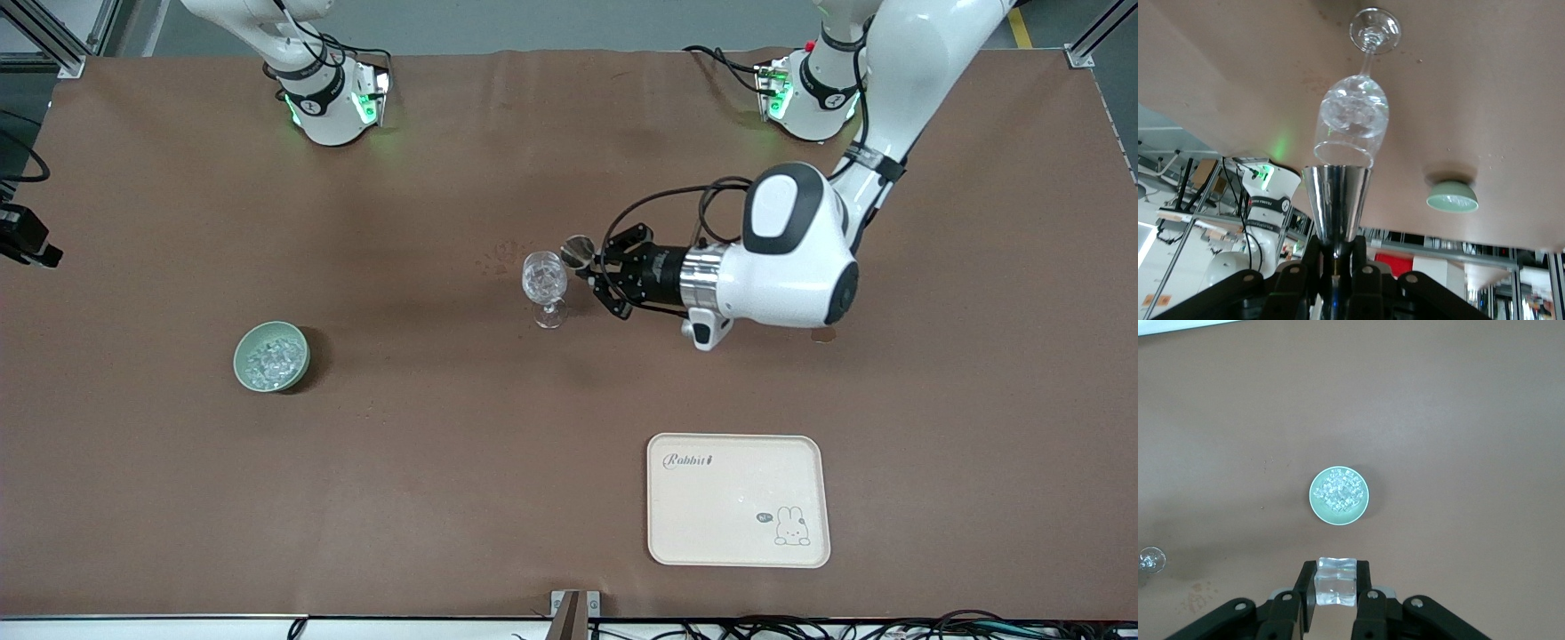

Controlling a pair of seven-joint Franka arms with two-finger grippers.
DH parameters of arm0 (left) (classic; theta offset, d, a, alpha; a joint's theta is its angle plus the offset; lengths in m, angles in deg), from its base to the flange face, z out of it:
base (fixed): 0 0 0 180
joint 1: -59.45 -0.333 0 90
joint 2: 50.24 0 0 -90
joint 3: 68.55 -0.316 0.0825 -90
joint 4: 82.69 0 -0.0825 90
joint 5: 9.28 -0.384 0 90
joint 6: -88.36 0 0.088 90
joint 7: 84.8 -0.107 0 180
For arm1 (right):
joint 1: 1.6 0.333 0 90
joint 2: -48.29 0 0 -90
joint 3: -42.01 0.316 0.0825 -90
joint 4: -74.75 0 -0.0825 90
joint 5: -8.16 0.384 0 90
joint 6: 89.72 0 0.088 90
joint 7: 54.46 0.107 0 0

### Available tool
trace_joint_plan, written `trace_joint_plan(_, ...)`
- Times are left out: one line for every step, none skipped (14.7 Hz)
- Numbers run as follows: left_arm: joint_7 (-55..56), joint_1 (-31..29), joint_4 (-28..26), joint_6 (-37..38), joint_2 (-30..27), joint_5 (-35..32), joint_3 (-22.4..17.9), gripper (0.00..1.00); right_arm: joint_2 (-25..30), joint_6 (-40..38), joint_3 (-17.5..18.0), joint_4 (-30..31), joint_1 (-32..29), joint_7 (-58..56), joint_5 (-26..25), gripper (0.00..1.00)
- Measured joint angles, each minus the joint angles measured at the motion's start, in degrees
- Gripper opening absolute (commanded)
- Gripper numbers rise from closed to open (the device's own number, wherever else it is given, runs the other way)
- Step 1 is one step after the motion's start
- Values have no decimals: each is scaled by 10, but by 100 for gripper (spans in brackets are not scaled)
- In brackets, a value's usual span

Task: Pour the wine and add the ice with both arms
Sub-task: 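Tilt the metal jigger over the wine glass with the left gripper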

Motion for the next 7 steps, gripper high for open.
trace_joint_plan(28,9,0,-2,-5,-29,0,1,2,0,0,5,0,0,0,0)
trace_joint_plan(59,17,-1,-3,-9,-60,0,1,4,0,0,7,0,0,0,0)
trace_joint_plan(85,25,-1,-6,-11,-86,0,1,5,0,0,8,0,0,0,0)
trace_joint_plan(107,32,-1,-13,-12,-105,0,1,7,0,0,9,0,0,0,0)
trace_joint_plan(124,38,-1,-23,-12,-121,0,1,8,0,0,10,0,0,0,1)
trace_joint_plan(144,46,-1,-35,-12,-141,0,1,9,0,0,11,0,0,0,1)
trace_joint_plan(166,53,0,-48,-12,-165,0,0,9,0,0,12,0,0,0,1)
